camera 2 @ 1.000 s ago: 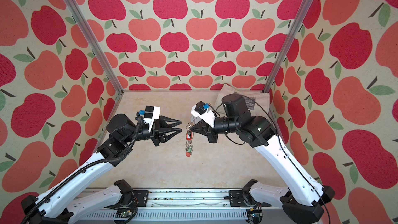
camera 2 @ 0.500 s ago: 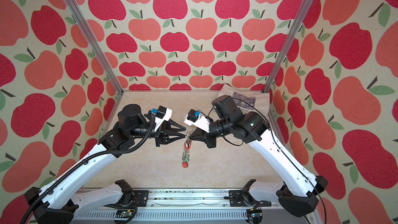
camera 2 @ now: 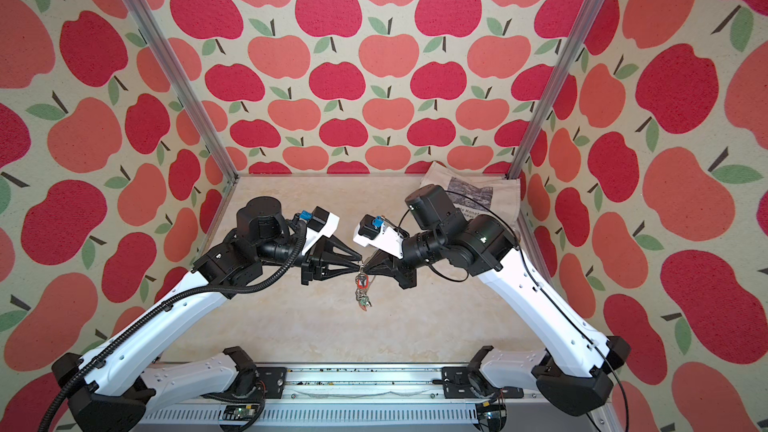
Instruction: Put the keys on the keyring
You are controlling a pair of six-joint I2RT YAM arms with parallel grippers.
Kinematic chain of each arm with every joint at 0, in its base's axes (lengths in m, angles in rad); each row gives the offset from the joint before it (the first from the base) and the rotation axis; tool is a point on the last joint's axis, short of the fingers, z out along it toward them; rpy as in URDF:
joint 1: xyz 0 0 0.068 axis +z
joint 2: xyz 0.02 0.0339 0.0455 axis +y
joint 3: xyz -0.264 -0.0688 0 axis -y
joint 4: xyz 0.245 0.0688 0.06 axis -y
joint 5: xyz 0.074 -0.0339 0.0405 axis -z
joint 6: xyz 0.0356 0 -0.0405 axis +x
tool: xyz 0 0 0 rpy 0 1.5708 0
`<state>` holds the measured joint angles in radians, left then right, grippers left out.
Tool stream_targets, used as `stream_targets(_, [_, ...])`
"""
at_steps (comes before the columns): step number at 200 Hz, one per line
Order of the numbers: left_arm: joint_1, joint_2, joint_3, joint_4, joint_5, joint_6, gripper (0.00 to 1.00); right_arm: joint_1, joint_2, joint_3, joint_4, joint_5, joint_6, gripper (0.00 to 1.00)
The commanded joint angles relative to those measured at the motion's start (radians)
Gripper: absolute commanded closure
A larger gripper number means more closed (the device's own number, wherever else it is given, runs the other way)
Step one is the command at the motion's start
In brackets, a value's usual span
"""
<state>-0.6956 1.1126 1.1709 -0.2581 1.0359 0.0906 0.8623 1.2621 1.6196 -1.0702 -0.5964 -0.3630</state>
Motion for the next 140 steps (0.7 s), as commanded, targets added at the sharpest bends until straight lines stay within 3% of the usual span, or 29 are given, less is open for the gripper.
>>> stream_targets(1, [-0.007, 0.004, 0.021, -0.024, 0.001, 0.027, 0.73, 0.010, -0.004, 0.031, -0.006, -0.046, -0.022, 1.00])
stream_targets(140, [-0.027, 0.008, 0.024, -0.063, -0.009, 0.030, 0.86, 0.009, -0.020, 0.030, 0.010, -0.020, -0.021, 1.00])
